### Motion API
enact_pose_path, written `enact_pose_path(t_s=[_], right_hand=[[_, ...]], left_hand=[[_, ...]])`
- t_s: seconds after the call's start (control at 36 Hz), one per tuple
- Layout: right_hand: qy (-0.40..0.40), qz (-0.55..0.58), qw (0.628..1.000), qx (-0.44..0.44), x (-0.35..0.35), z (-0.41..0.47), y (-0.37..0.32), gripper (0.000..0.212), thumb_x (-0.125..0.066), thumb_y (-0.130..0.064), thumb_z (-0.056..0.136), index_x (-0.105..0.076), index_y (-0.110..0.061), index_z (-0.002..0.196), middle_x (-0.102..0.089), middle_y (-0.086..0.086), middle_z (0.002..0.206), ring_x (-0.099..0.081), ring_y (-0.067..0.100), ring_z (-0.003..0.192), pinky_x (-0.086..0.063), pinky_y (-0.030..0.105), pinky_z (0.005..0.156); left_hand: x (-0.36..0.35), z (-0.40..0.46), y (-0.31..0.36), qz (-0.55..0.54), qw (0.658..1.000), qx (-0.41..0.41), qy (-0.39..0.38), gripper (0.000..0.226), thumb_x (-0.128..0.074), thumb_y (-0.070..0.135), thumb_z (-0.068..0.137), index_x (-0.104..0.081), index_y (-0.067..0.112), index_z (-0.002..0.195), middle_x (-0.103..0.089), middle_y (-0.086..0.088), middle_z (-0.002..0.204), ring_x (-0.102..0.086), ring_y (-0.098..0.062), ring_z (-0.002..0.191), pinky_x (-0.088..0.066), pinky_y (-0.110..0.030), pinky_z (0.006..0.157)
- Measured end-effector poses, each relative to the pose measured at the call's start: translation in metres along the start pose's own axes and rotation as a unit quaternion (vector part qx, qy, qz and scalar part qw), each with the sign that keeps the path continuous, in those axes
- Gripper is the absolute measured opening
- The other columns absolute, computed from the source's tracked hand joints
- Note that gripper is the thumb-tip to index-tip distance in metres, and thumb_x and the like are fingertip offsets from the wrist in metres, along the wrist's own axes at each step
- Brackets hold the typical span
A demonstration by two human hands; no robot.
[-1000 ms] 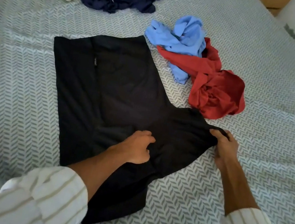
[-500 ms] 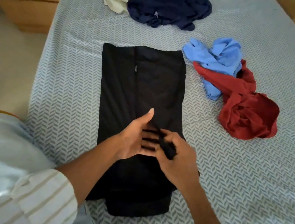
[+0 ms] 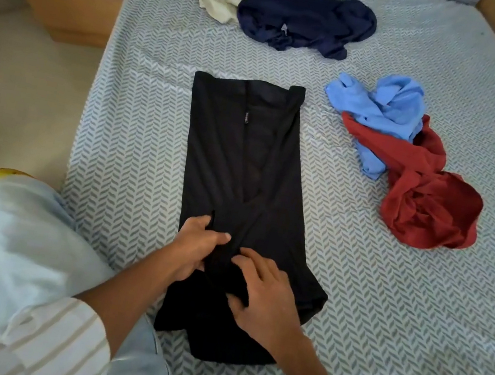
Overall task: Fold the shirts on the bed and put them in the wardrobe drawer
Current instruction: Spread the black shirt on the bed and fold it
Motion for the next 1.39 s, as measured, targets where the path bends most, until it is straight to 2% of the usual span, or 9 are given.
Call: enact_pose_path(t_s=[0.17, 0.44, 0.67, 0.75, 0.86, 0.94, 1.08, 1.19, 1.39], right_hand=[[-0.067, -0.074, 0.992, -0.076, -0.003, -0.013, 0.042, 0.089, -0.069, -0.043, 0.064, -0.035, -0.030, 0.145, -0.036, -0.002, 0.153, -0.038, 0.020, 0.137, -0.037, 0.048, 0.109], [0.100, -0.044, 0.993, -0.053, 0.020, -0.017, 0.076, 0.066, -0.083, 0.001, 0.047, -0.066, -0.015, 0.109, -0.068, 0.004, 0.103, -0.066, 0.030, 0.088, -0.058, 0.046, 0.076], [0.139, -0.005, 0.990, 0.037, 0.036, -0.033, 0.064, 0.048, -0.062, -0.004, 0.065, -0.065, -0.017, 0.111, -0.064, 0.001, 0.107, -0.059, 0.019, 0.095, -0.054, 0.027, 0.079], [0.074, -0.022, 0.997, 0.025, 0.023, -0.034, 0.068, 0.058, -0.076, 0.004, 0.057, -0.068, -0.016, 0.111, -0.065, 0.000, 0.107, -0.062, 0.020, 0.093, -0.058, 0.033, 0.078], [-0.043, -0.052, 0.998, 0.013, 0.012, -0.031, 0.066, 0.055, -0.071, -0.014, 0.060, -0.068, -0.024, 0.114, -0.064, -0.008, 0.106, -0.062, 0.017, 0.090, -0.056, 0.034, 0.075], [-0.091, -0.054, 0.994, -0.001, 0.017, -0.025, 0.063, 0.054, -0.062, -0.037, 0.062, -0.066, -0.031, 0.116, -0.062, -0.015, 0.108, -0.061, 0.012, 0.092, -0.051, 0.032, 0.077], [-0.011, 0.035, 0.998, -0.042, 0.042, 0.028, 0.065, 0.035, -0.060, -0.046, 0.081, -0.073, -0.024, 0.103, -0.068, -0.008, 0.093, -0.064, 0.013, 0.084, -0.056, 0.033, 0.077], [0.054, 0.060, 0.991, -0.109, 0.058, 0.105, 0.075, 0.014, -0.067, -0.028, 0.088, -0.073, -0.020, 0.096, -0.072, -0.002, 0.087, -0.068, 0.015, 0.072, -0.057, 0.036, 0.076], [0.040, 0.046, 0.979, -0.196, 0.064, 0.241, 0.101, 0.015, -0.062, -0.024, 0.091, -0.075, -0.020, 0.097, -0.075, -0.002, 0.099, -0.069, 0.017, 0.094, -0.048, 0.026, 0.089]], left_hand=[[0.008, -0.001, 0.002, -0.029, 0.999, 0.014, -0.020, 0.027, -0.067, -0.001, 0.090, -0.064, 0.018, 0.109, -0.075, -0.006, 0.103, -0.073, -0.025, 0.094, -0.061, -0.043, 0.067], [0.020, -0.007, 0.014, -0.060, 0.998, -0.003, -0.022, 0.025, -0.065, -0.002, 0.092, -0.062, 0.013, 0.111, -0.073, -0.009, 0.104, -0.071, -0.026, 0.095, -0.062, -0.047, 0.077], [0.039, -0.012, 0.010, -0.006, 0.999, -0.038, -0.035, 0.028, -0.070, -0.003, 0.088, -0.061, 0.013, 0.110, -0.074, -0.013, 0.103, -0.073, -0.026, 0.092, -0.061, -0.049, 0.080], [0.046, -0.010, 0.000, 0.109, 0.993, -0.028, -0.024, 0.029, -0.072, 0.003, 0.088, -0.058, 0.014, 0.110, -0.073, -0.014, 0.098, -0.073, -0.028, 0.082, -0.061, -0.041, 0.059], [0.054, -0.006, 0.002, 0.299, 0.953, -0.042, 0.013, 0.029, -0.076, 0.023, 0.085, -0.055, 0.020, 0.105, -0.070, -0.008, 0.078, -0.068, -0.022, 0.056, -0.054, -0.030, 0.047], [0.055, -0.010, 0.028, 0.502, 0.847, -0.134, 0.110, 0.041, -0.071, 0.047, 0.084, -0.056, 0.020, 0.110, -0.069, -0.003, 0.095, -0.069, -0.025, 0.089, -0.057, -0.035, 0.077], [0.027, 0.009, 0.067, 0.496, 0.814, -0.287, 0.095, 0.038, -0.068, 0.037, 0.089, -0.061, 0.015, 0.119, -0.062, -0.003, 0.115, -0.055, -0.024, 0.112, -0.048, -0.035, 0.095], [-0.001, 0.032, 0.084, 0.464, 0.837, -0.289, 0.019, 0.033, -0.067, 0.027, 0.090, -0.064, 0.017, 0.121, -0.065, -0.002, 0.117, -0.058, -0.021, 0.114, -0.046, -0.033, 0.099], [-0.024, 0.069, 0.082, 0.325, 0.931, -0.149, -0.072, 0.042, -0.073, 0.030, 0.088, -0.063, 0.020, 0.127, -0.068, 0.002, 0.106, -0.065, -0.017, 0.102, -0.052, -0.029, 0.093]])
Point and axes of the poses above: each hand's wrist, its own z-axis towards the middle knuckle, its own x-axis out of the back of the hand, y = z × x, the point moved 6 cm from there along z, towards the middle knuckle
